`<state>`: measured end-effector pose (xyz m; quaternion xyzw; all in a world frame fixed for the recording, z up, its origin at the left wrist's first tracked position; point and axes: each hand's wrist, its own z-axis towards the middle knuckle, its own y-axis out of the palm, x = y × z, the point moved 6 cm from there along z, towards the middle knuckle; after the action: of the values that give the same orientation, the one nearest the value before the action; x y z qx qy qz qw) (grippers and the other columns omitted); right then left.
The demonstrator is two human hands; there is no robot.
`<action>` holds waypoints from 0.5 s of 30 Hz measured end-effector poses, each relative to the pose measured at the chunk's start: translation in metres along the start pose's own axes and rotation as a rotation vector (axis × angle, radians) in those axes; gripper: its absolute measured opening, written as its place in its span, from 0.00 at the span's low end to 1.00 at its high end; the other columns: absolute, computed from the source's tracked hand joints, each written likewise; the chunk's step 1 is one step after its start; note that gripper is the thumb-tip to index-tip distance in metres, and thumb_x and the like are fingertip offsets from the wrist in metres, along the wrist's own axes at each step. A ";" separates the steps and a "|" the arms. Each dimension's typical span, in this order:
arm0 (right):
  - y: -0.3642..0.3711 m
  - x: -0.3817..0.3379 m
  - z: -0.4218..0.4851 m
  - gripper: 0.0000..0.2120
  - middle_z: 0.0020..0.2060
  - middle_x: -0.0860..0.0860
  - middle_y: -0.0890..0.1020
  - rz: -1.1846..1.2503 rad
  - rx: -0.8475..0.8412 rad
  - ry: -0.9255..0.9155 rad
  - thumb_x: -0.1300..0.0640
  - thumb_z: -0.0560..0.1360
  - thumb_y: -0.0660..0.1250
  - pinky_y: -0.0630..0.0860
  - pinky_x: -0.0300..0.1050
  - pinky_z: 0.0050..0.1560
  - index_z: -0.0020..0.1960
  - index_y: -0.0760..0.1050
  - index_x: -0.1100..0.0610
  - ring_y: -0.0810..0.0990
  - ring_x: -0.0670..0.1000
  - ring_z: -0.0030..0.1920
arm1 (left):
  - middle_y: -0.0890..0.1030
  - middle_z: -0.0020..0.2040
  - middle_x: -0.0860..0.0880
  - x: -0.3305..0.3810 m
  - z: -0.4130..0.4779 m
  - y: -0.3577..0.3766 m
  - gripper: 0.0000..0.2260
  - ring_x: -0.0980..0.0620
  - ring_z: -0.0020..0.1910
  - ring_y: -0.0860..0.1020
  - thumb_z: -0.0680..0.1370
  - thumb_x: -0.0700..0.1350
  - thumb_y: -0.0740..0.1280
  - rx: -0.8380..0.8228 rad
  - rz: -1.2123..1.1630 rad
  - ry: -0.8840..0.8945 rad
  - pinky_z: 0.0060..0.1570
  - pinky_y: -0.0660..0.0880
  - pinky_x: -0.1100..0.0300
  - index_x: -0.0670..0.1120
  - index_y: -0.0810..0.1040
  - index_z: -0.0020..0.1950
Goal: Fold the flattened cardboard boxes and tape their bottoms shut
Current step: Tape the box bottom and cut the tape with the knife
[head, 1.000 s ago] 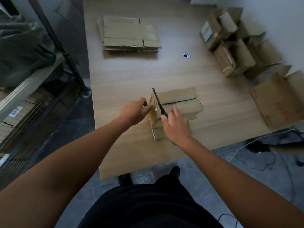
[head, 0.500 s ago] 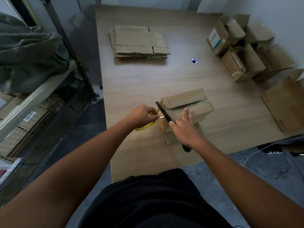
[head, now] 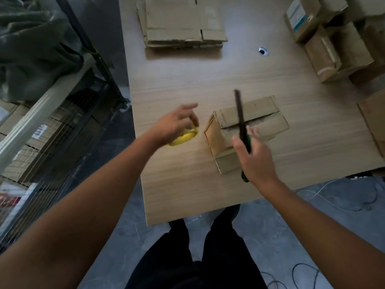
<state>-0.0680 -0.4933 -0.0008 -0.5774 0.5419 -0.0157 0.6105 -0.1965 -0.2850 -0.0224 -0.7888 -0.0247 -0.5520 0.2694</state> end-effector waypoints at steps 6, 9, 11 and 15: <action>0.008 0.002 0.019 0.38 0.61 0.58 0.76 -0.054 0.316 -0.137 0.31 0.72 0.68 0.76 0.57 0.64 0.65 0.72 0.63 0.77 0.58 0.63 | 0.81 0.60 0.36 0.012 0.049 0.022 0.13 0.43 0.61 0.77 0.67 0.41 0.60 -0.277 -0.180 0.113 0.57 0.73 0.52 0.38 0.79 0.45; 0.007 0.002 0.021 0.37 0.64 0.54 0.72 -0.157 0.359 -0.154 0.34 0.71 0.71 0.76 0.49 0.63 0.65 0.74 0.64 0.74 0.53 0.66 | 0.80 0.54 0.33 0.002 0.039 0.031 0.13 0.32 0.57 0.76 0.65 0.46 0.62 -0.205 -0.190 0.098 0.55 0.74 0.33 0.42 0.81 0.44; 0.002 0.004 0.021 0.36 0.64 0.53 0.73 -0.192 0.356 -0.169 0.35 0.70 0.73 0.77 0.49 0.59 0.63 0.75 0.63 0.74 0.53 0.66 | 0.81 0.53 0.35 0.000 0.025 0.039 0.14 0.31 0.55 0.76 0.65 0.48 0.61 -0.149 -0.202 0.081 0.52 0.74 0.33 0.44 0.81 0.43; -0.006 0.004 0.015 0.34 0.66 0.54 0.73 -0.332 0.250 -0.297 0.40 0.69 0.75 0.77 0.51 0.54 0.63 0.74 0.64 0.73 0.55 0.65 | 0.83 0.50 0.39 0.010 -0.012 0.062 0.15 0.35 0.51 0.78 0.64 0.52 0.59 -0.011 -0.182 0.016 0.51 0.76 0.37 0.50 0.82 0.40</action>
<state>-0.0526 -0.4876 -0.0027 -0.5746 0.3378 -0.0976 0.7391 -0.1820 -0.3458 -0.0355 -0.7804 -0.0913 -0.5804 0.2140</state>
